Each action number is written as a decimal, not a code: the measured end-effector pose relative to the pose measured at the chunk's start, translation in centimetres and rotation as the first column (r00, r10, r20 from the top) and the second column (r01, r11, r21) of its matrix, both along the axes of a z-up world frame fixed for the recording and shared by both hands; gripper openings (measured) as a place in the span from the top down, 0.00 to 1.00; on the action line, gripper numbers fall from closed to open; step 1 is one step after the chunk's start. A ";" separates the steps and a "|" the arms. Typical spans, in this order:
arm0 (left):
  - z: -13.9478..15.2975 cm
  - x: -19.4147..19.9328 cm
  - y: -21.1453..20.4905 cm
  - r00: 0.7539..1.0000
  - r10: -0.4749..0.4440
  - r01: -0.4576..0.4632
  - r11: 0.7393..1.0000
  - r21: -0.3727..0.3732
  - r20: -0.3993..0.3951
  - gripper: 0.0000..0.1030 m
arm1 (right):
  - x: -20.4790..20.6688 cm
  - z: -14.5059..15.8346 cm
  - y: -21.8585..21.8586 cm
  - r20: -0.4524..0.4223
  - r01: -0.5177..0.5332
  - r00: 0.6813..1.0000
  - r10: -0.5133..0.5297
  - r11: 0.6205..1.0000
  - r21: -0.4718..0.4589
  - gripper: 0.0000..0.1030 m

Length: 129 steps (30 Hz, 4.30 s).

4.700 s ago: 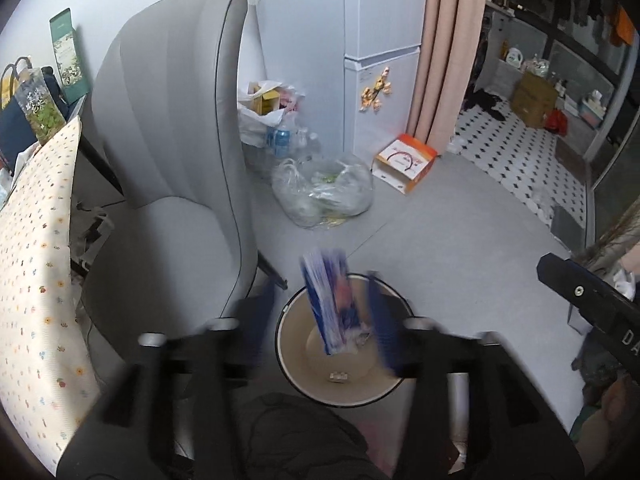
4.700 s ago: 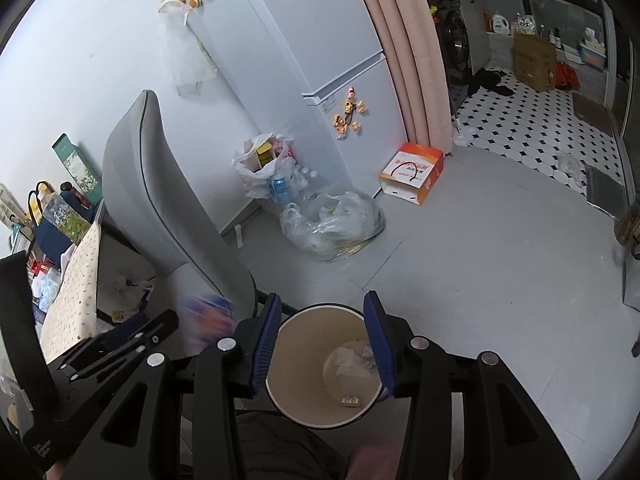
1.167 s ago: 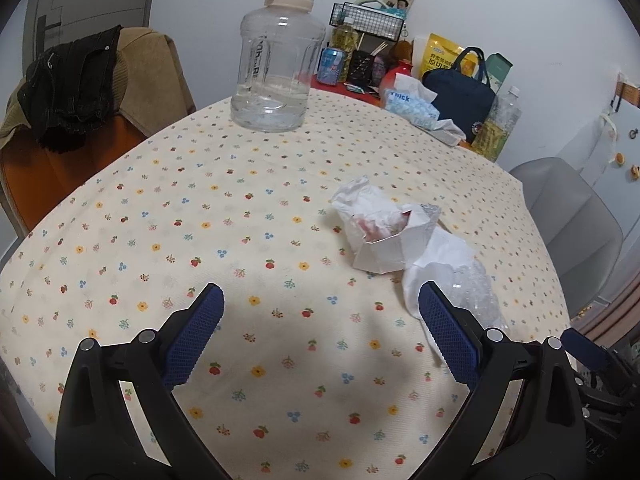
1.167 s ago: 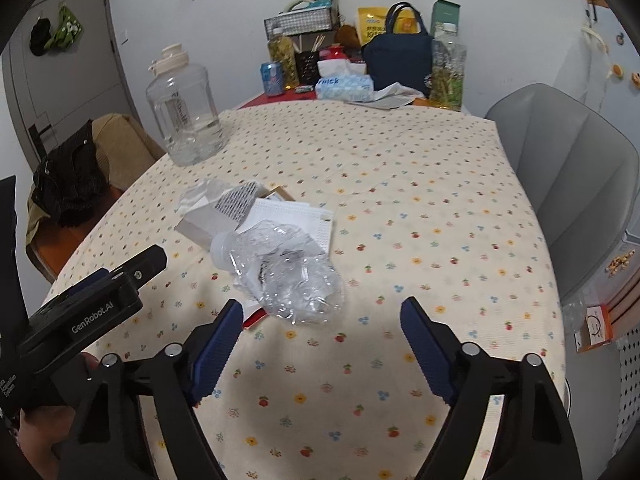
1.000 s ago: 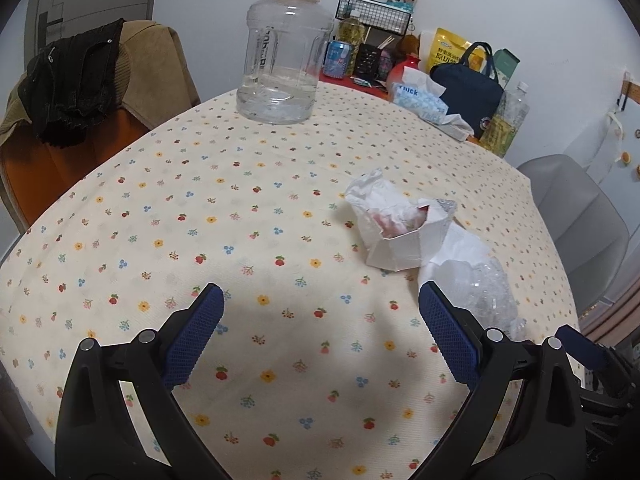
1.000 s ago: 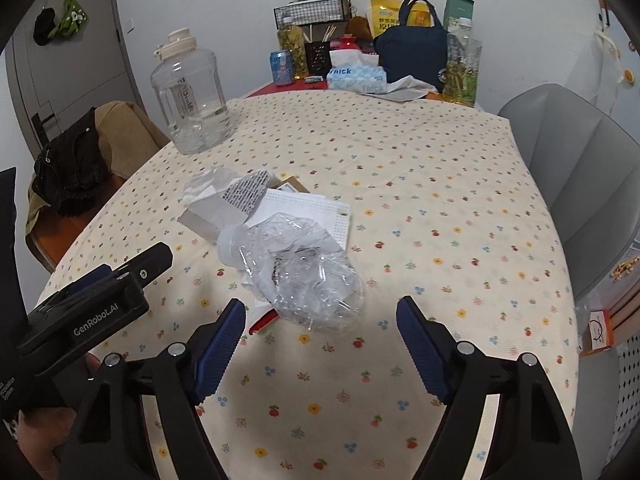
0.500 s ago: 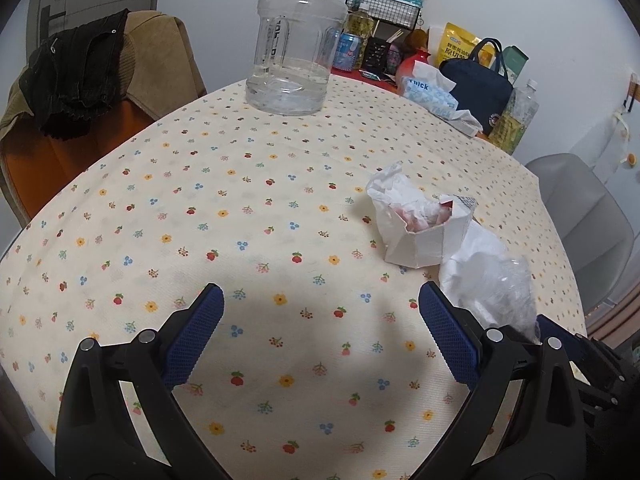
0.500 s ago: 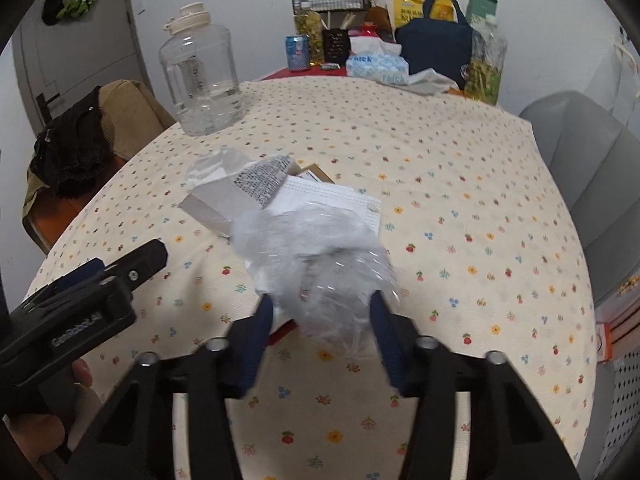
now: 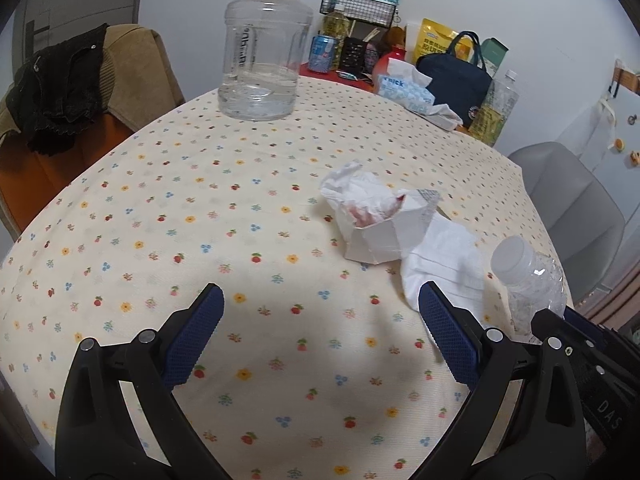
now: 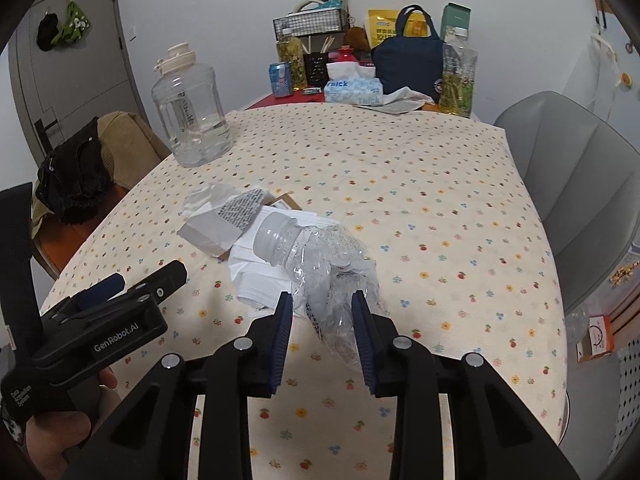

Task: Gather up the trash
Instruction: 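Lower the left tool onto the small white printed paper scrap and close it, then carry the bottle in the right tool while the left tool carries the paper to the bin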

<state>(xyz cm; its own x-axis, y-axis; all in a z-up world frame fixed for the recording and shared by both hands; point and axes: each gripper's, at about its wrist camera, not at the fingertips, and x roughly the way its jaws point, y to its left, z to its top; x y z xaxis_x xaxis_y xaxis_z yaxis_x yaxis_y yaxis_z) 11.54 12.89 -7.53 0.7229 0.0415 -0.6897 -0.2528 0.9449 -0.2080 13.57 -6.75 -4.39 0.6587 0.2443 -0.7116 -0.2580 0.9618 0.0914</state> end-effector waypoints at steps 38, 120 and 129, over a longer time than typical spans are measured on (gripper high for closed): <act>0.9 4.9 -2.9 0.998 -0.065 0.065 0.997 0.035 0.006 0.67 | 1.5 0.7 -5.2 -0.004 0.107 0.994 -0.107 0.993 0.057 0.70; 3.6 3.0 -36.4 0.805 -0.594 0.587 0.793 0.164 -0.011 0.93 | -6.9 0.1 -32.9 -0.002 0.543 0.834 -0.552 0.819 0.186 0.70; 1.9 2.7 -43.2 0.732 -0.678 0.678 0.713 0.180 -0.072 0.93 | -8.6 -2.0 -38.7 -0.045 0.630 0.770 -0.636 0.748 0.208 0.70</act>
